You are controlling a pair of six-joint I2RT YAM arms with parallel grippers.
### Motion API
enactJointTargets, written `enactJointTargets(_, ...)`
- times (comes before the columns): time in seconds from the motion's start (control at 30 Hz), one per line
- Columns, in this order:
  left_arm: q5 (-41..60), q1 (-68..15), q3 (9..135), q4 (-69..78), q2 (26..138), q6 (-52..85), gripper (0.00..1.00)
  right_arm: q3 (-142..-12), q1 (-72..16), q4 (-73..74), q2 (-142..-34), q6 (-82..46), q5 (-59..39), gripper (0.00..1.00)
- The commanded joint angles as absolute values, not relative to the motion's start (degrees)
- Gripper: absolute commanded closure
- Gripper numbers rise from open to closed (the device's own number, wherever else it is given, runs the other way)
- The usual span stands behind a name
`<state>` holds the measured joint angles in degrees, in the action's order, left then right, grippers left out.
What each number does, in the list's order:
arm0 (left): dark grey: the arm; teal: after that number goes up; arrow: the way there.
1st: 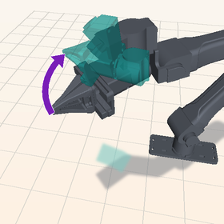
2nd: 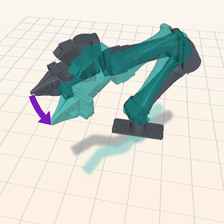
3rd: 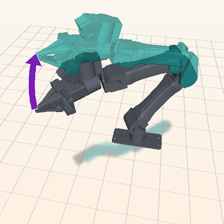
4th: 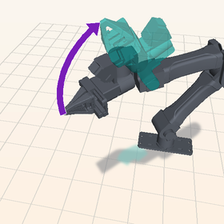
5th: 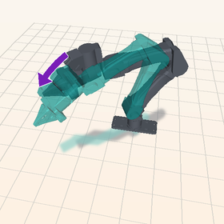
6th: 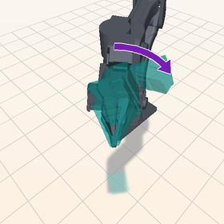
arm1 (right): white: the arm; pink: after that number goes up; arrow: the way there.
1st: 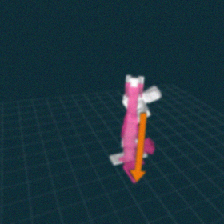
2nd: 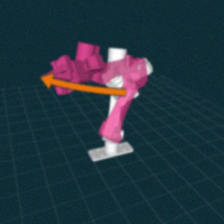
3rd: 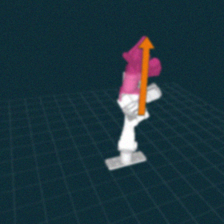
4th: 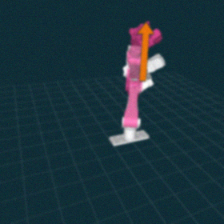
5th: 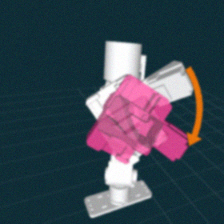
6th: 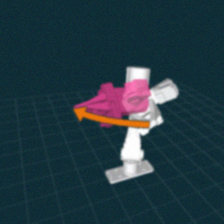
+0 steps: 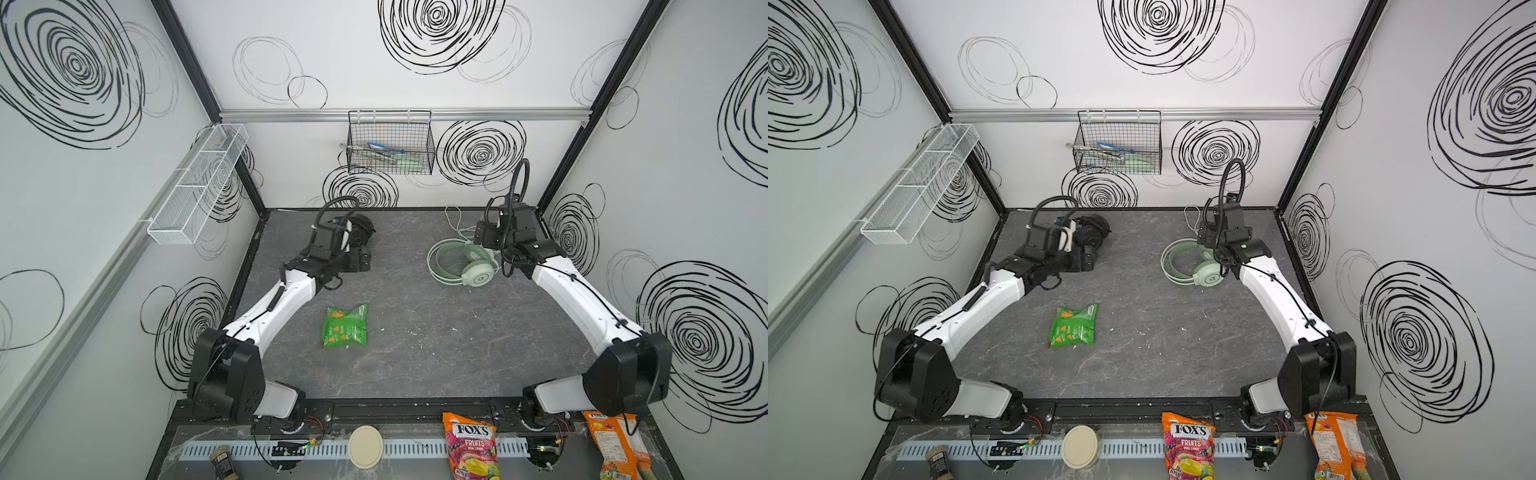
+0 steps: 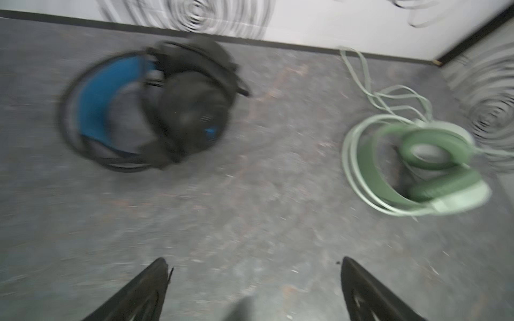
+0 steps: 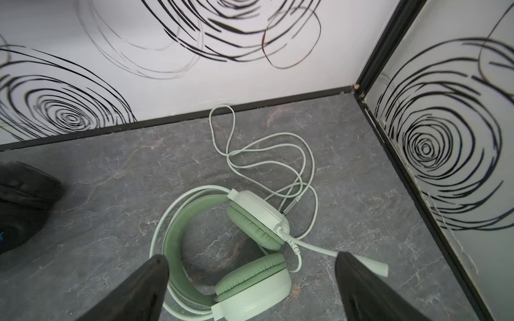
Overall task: Wrap the headphones
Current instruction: 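Move both grippers over the mint-green headset's headband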
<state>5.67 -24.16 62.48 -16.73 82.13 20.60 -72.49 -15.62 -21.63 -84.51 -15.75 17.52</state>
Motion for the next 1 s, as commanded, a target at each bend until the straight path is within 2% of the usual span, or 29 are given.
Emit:
enactJointTargets(0.0, 9.44, -33.23, 63.77, -11.01, 83.99, 28.41, 0.01, -74.34, -12.05, -20.07, -89.07, -19.50, 15.03, 0.03)
enactJointTargets(0.23, 13.77, -41.18, 67.54, -5.17, 91.50, 34.18, 0.02, -78.62, -6.68, -20.25, -100.90, -17.07, 10.63, 0.03)
enactJointTargets(0.43, 10.71, -37.57, 70.61, -8.80, 95.26, 34.02, 0.02, -86.61, -7.64, -27.91, -110.98, -14.10, 6.03, 0.03)
enactJointTargets(0.5, 8.35, -36.54, 73.64, -11.95, 97.82, 32.62, 0.01, -85.43, -8.79, -26.52, -111.27, -13.72, 5.44, 0.03)
enactJointTargets(0.53, 7.13, -36.16, 75.35, -13.00, 99.28, 31.79, 0.03, -85.02, -9.53, -26.13, -111.34, -13.93, 4.82, 0.02)
enactJointTargets(0.83, 4.66, -34.16, 97.51, -24.64, 119.73, 26.97, 0.04, -79.10, -16.48, -24.78, -108.06, -15.07, 4.86, 0.01)
enactJointTargets(0.97, 4.59, -32.85, 103.00, -27.95, 124.76, 26.53, 0.04, -75.06, -18.36, -23.63, -105.69, -15.85, 4.26, 0.02)
